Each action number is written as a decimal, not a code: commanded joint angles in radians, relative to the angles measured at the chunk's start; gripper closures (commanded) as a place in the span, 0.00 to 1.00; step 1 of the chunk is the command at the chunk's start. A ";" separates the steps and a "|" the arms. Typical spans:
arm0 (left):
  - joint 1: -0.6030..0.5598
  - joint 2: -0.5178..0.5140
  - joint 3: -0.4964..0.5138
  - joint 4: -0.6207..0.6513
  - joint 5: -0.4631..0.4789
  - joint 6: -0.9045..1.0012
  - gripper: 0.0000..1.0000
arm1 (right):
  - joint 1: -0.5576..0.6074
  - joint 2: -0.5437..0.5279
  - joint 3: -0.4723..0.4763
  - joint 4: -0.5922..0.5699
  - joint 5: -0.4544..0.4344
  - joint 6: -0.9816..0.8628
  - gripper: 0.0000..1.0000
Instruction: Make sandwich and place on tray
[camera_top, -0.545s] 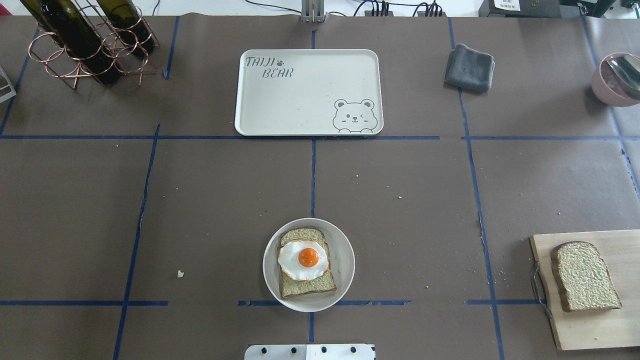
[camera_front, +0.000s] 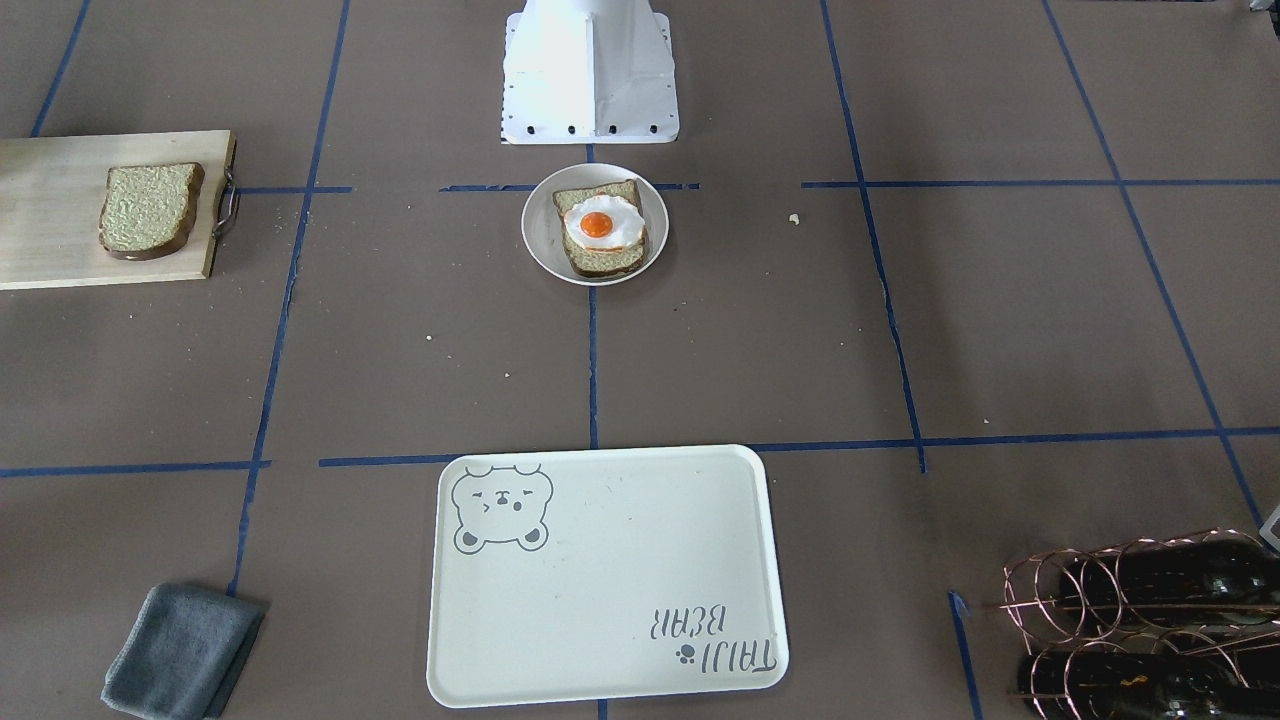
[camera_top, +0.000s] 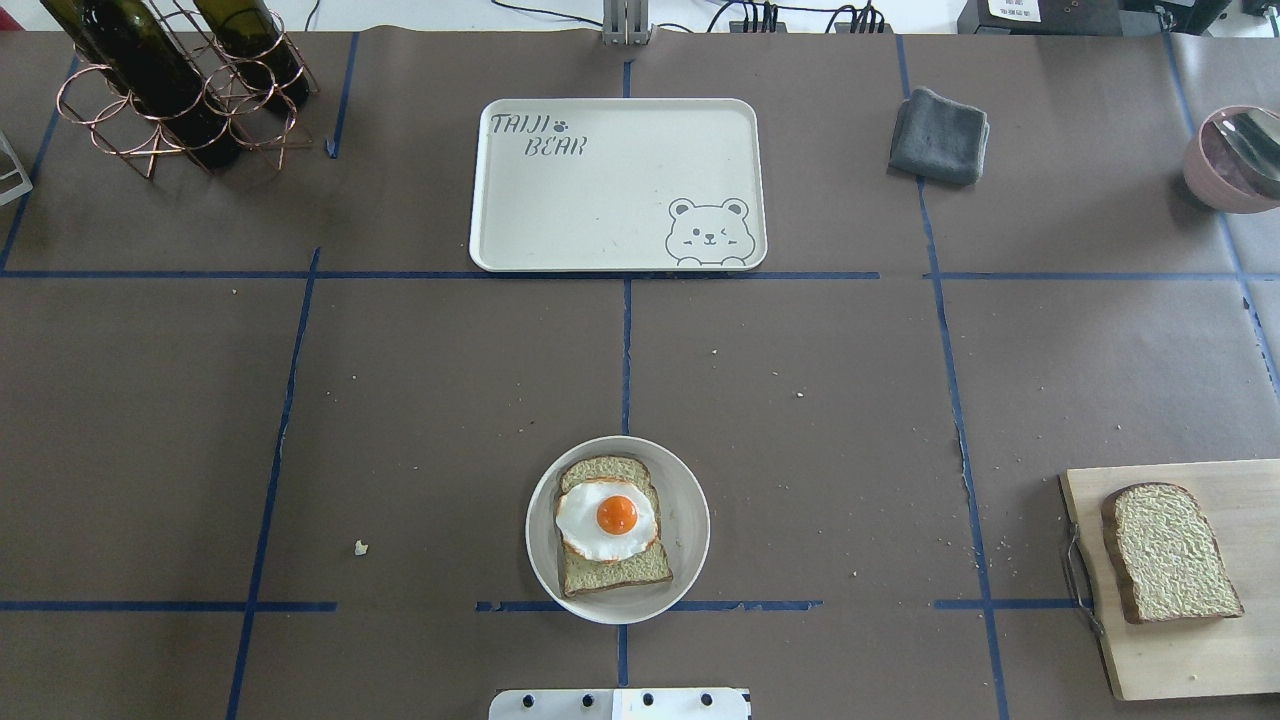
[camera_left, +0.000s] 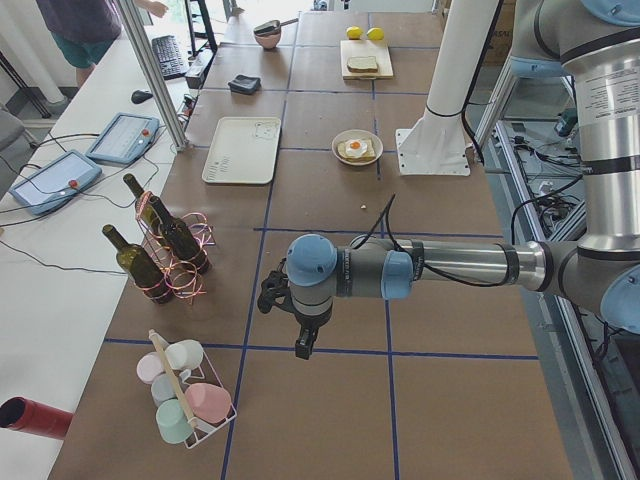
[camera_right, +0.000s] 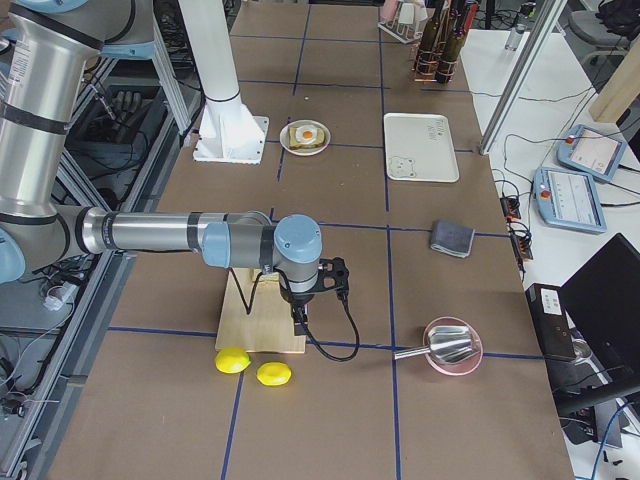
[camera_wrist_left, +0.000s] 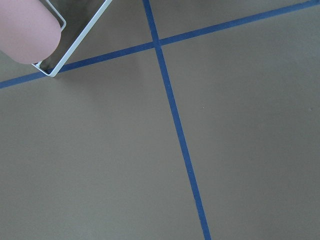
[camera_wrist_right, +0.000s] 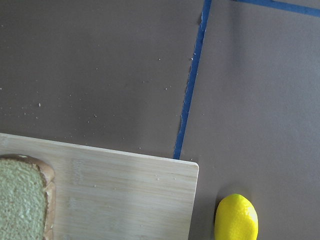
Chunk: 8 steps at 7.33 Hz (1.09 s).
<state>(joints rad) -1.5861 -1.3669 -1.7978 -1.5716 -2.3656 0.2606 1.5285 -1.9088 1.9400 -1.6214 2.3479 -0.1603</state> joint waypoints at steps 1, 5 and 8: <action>0.000 0.000 0.000 -0.002 -0.001 0.000 0.00 | -0.001 0.029 0.001 0.020 -0.002 0.014 0.00; 0.000 0.000 0.006 -0.001 0.000 -0.001 0.00 | 0.001 0.082 -0.056 0.102 0.047 0.039 0.00; 0.000 0.005 -0.003 -0.001 0.000 -0.001 0.00 | -0.019 0.035 -0.052 0.392 0.105 0.205 0.00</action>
<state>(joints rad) -1.5860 -1.3644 -1.7975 -1.5724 -2.3654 0.2593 1.5236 -1.8518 1.8876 -1.3605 2.4172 -0.0442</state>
